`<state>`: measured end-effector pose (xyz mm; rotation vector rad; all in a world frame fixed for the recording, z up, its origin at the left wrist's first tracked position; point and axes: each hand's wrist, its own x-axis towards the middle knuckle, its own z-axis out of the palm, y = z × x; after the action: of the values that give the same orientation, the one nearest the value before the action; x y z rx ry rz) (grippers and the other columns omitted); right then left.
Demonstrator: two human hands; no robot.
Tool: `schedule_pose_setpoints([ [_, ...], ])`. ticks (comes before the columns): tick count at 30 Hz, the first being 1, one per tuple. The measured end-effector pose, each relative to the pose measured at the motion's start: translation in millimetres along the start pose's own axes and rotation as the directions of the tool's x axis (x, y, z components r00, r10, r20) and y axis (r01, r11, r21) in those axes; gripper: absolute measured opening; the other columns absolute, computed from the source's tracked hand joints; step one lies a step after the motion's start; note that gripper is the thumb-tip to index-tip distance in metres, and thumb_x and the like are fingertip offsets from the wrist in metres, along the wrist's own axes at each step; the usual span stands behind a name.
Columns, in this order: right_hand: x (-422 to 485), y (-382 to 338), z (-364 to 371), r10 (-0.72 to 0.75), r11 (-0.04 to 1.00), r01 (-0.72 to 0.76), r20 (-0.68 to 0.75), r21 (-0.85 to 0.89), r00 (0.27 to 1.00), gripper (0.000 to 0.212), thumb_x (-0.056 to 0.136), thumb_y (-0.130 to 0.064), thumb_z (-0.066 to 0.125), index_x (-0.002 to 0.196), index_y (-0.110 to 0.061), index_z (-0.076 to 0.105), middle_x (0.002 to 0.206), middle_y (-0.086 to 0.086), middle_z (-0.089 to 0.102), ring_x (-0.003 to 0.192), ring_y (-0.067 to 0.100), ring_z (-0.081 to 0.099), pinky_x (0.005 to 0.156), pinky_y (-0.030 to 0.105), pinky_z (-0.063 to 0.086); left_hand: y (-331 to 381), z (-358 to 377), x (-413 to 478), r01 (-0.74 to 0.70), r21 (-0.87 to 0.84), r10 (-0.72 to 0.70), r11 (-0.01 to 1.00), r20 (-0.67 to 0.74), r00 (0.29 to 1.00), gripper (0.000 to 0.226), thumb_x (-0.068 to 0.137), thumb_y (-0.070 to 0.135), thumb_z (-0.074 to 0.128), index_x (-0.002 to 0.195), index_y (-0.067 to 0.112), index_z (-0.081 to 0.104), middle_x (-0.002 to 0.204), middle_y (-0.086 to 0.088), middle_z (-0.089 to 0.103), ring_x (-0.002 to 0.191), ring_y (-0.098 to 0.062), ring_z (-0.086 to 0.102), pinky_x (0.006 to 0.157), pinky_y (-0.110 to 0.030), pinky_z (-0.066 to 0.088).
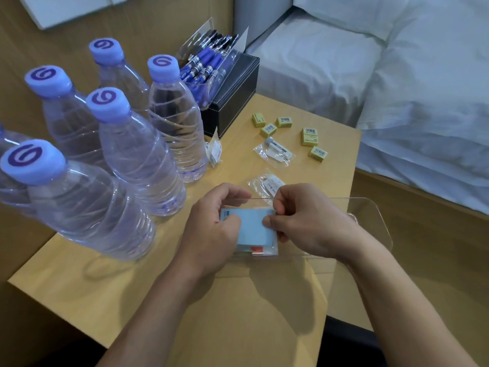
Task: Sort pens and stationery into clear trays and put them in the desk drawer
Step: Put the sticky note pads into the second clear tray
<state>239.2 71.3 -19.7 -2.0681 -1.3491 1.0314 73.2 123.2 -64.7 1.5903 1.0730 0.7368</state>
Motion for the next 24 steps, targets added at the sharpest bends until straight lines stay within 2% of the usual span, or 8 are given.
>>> schedule_pose_setpoints([
  [3, -3, -1, 5, -0.025, 1.0, 0.023, -0.082, -0.016, 0.996, 0.022, 0.085, -0.021, 0.074, 0.076, -0.017, 0.055, 0.077, 0.005, 0.069, 0.071, 0.024, 0.07, 0.066, 0.042, 0.056, 0, 1, 0, 0.005, -0.005, -0.005, 1.0, -0.008, 1.0, 0.041, 0.067, 0.016, 0.044, 0.097, 0.029, 0.067, 0.102, 0.01, 0.07, 0.103, -0.002, 0.063, 0.075, -0.025, 0.052],
  [5, -8, -1, 8, -0.064, 0.991, 0.046, -0.137, -0.129, 0.989, 0.021, 0.085, -0.027, 0.075, 0.081, -0.022, 0.055, 0.083, -0.004, 0.065, 0.074, 0.014, 0.063, 0.058, 0.028, 0.047, -1, 2, 0, 0.002, 0.007, -0.002, 1.0, -0.009, 1.0, 0.04, 0.067, 0.017, 0.045, 0.097, 0.031, 0.067, 0.101, 0.011, 0.07, 0.103, -0.001, 0.063, 0.072, -0.026, 0.05],
  [7, -12, 0, 9, -0.078, 0.972, 0.041, -0.157, -0.23, 0.984, 0.024, 0.085, -0.037, 0.074, 0.083, -0.025, 0.053, 0.086, -0.008, 0.059, 0.075, 0.007, 0.054, 0.057, 0.022, 0.038, -1, 2, 0, 0.002, 0.03, -0.002, 1.0, -0.01, 1.0, 0.039, 0.067, 0.016, 0.046, 0.097, 0.032, 0.066, 0.101, 0.011, 0.07, 0.103, -0.001, 0.063, 0.076, -0.027, 0.052],
  [10, -16, 1, 8, -0.019, 0.954, -0.028, -0.155, -0.299, 0.988, 0.032, 0.087, -0.051, 0.067, 0.084, -0.02, 0.059, 0.084, -0.003, 0.061, 0.076, 0.012, 0.056, 0.06, 0.03, 0.045, 0, 3, 1, 0.012, 0.06, -0.011, 0.998, -0.017, 1.0, 0.04, 0.067, 0.016, 0.045, 0.097, 0.031, 0.066, 0.1, 0.013, 0.069, 0.102, 0.001, 0.063, 0.082, -0.028, 0.053],
  [13, -16, 0, 9, 0.015, 0.946, -0.043, -0.089, -0.321, 0.996, 0.041, 0.094, -0.05, 0.059, 0.086, -0.01, 0.067, 0.083, 0.004, 0.065, 0.077, 0.02, 0.061, 0.069, 0.039, 0.052, 0, 6, 0, 0.028, 0.078, -0.025, 0.997, -0.041, 0.999, 0.04, 0.066, 0.016, 0.044, 0.096, 0.03, 0.067, 0.098, 0.015, 0.069, 0.097, 0.003, 0.063, 0.081, -0.029, 0.054],
  [15, -18, -5, 14, -0.009, 0.934, -0.015, -0.067, -0.358, 0.998, 0.037, 0.097, -0.044, 0.053, 0.082, -0.011, 0.061, 0.082, 0.003, 0.06, 0.077, 0.023, 0.056, 0.062, 0.036, 0.045, 2, 11, -2, 0.041, 0.079, -0.033, 0.996, -0.091, 0.995, 0.041, 0.064, 0.015, 0.044, 0.095, 0.029, 0.068, 0.095, 0.016, 0.069, 0.095, 0.002, 0.063, 0.08, -0.031, 0.055],
  [19, -22, -19, 27, -0.022, 0.905, -0.014, -0.079, -0.425, 0.997, 0.038, 0.1, -0.035, 0.045, 0.068, -0.019, 0.032, 0.071, -0.002, 0.035, 0.073, 0.024, 0.041, 0.049, 0.022, 0.021, 3, 19, -8, 0.046, 0.072, -0.032, 0.996, -0.188, 0.982, 0.042, 0.061, 0.013, 0.046, 0.094, 0.029, 0.067, 0.093, 0.014, 0.069, 0.094, 0.0, 0.064, 0.081, -0.035, 0.058],
  [24, -21, -19, 27, -0.038, 0.901, 0.006, -0.065, -0.435, 0.997, 0.036, 0.099, -0.038, 0.043, 0.069, -0.021, 0.034, 0.072, -0.004, 0.034, 0.073, 0.024, 0.042, 0.05, 0.025, 0.023, 4, 14, -6, 0.045, 0.097, -0.031, 0.994, -0.145, 0.989, 0.043, 0.061, 0.013, 0.046, 0.095, 0.028, 0.067, 0.093, 0.015, 0.069, 0.094, 0.002, 0.063, 0.082, -0.031, 0.057],
])
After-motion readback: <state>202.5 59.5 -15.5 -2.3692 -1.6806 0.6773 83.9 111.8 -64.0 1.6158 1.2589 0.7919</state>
